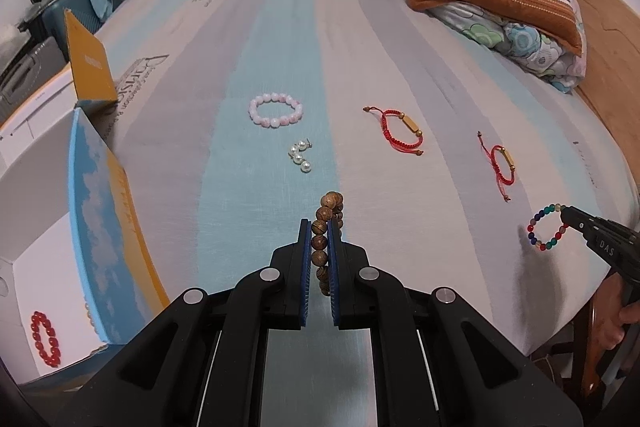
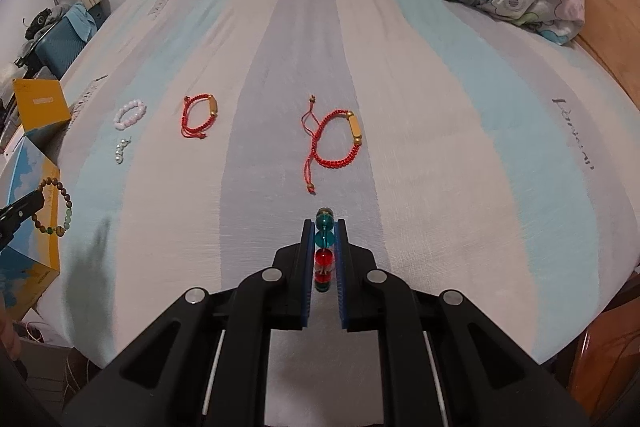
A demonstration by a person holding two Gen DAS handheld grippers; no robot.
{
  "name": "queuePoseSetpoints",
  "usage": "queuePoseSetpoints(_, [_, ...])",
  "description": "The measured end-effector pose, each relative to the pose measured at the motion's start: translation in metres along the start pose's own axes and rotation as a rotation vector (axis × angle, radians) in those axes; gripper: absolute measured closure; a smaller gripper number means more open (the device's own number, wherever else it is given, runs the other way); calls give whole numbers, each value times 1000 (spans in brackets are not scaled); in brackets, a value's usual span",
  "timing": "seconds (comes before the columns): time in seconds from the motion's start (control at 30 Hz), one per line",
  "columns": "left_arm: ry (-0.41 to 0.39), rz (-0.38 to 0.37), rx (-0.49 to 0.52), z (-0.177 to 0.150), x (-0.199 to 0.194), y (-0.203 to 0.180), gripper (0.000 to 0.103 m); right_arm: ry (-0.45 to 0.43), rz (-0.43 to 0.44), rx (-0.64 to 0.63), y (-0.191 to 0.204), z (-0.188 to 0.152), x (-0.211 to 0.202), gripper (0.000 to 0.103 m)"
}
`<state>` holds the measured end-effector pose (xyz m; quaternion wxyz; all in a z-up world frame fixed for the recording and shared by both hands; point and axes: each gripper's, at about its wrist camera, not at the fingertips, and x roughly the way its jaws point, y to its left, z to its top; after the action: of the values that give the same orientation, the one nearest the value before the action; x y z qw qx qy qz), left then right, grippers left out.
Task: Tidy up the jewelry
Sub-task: 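Carry the brown bracelet with the left tool while the right tool carries the multicolour bracelet to the box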
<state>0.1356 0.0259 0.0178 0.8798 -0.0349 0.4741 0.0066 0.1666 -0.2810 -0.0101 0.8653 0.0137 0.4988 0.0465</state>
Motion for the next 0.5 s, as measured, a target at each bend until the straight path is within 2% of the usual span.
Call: queuePoseSetpoints(0.5, [-35, 7, -8, 6, -43, 11, 96, -47, 9, -12, 17, 5, -40, 94])
